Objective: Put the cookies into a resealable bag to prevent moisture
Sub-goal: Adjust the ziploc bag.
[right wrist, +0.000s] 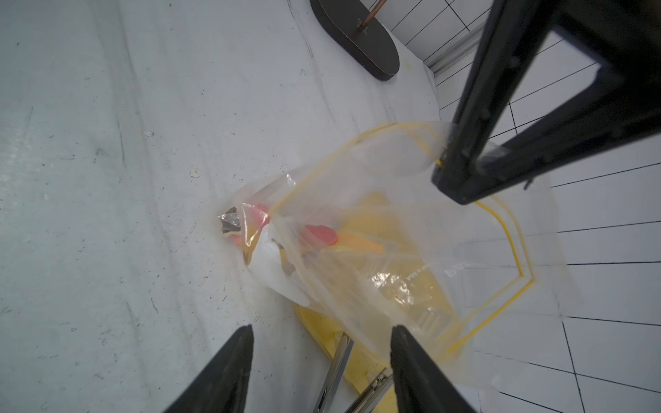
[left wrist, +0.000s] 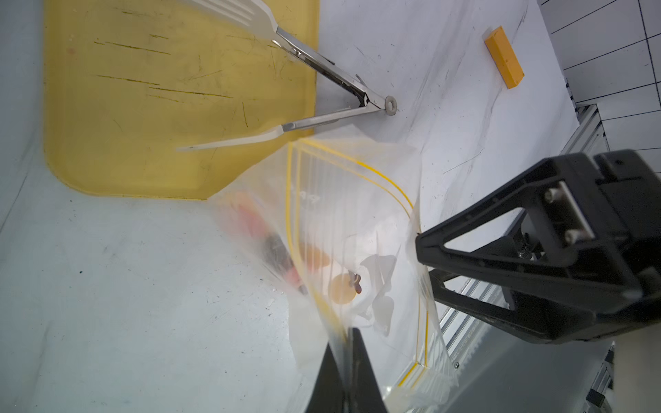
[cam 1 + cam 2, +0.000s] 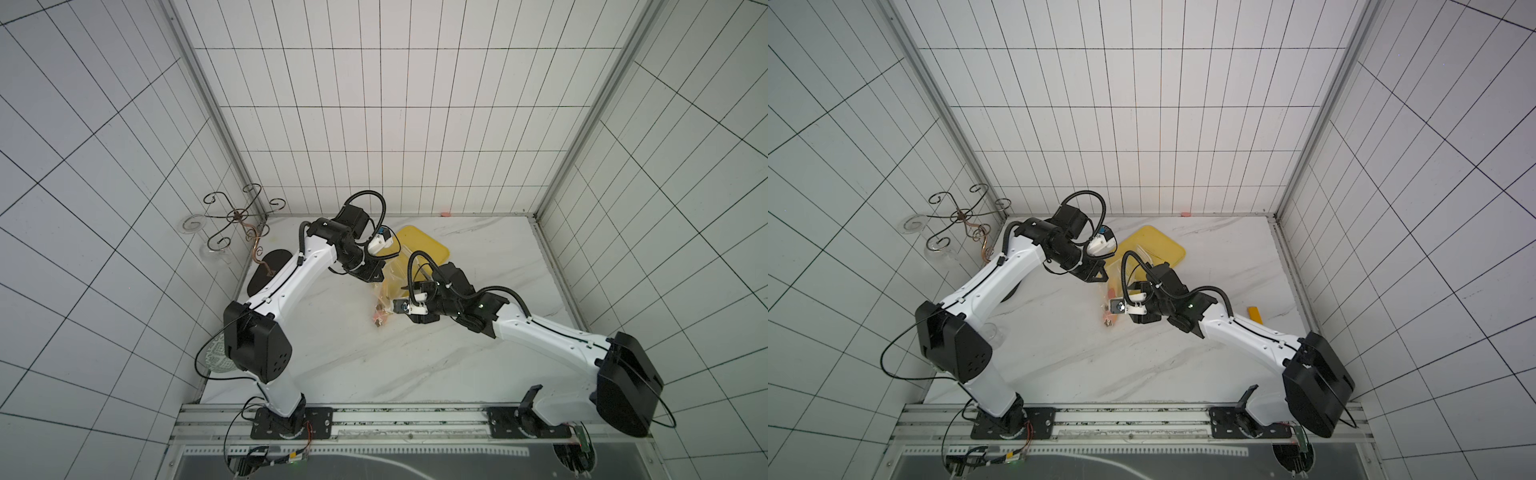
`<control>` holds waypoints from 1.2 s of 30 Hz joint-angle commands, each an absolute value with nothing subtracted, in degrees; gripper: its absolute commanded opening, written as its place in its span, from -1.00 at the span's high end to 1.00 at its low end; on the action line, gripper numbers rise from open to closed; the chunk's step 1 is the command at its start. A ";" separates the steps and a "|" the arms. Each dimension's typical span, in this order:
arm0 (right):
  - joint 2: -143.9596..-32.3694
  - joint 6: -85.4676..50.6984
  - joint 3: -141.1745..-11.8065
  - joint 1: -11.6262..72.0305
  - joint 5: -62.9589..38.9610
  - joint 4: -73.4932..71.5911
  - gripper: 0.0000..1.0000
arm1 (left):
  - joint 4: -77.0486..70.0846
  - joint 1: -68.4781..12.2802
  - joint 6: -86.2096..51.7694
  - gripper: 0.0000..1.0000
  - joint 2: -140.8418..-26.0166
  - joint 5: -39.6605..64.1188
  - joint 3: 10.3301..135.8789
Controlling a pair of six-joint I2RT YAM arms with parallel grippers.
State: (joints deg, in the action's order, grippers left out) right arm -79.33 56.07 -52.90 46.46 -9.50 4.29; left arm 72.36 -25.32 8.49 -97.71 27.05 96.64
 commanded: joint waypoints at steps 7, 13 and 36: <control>-75.24 58.20 -54.25 48.76 -6.89 2.43 -0.15 | 72.77 -26.02 10.11 1.00 -97.34 27.82 97.73; -78.30 59.88 -54.98 49.68 -5.34 2.09 -0.09 | 72.91 -26.45 10.00 1.00 -96.84 28.61 97.35; -75.33 23.20 -68.15 54.42 -12.51 22.59 0.92 | 68.90 -29.21 6.29 -0.26 -93.59 33.75 99.39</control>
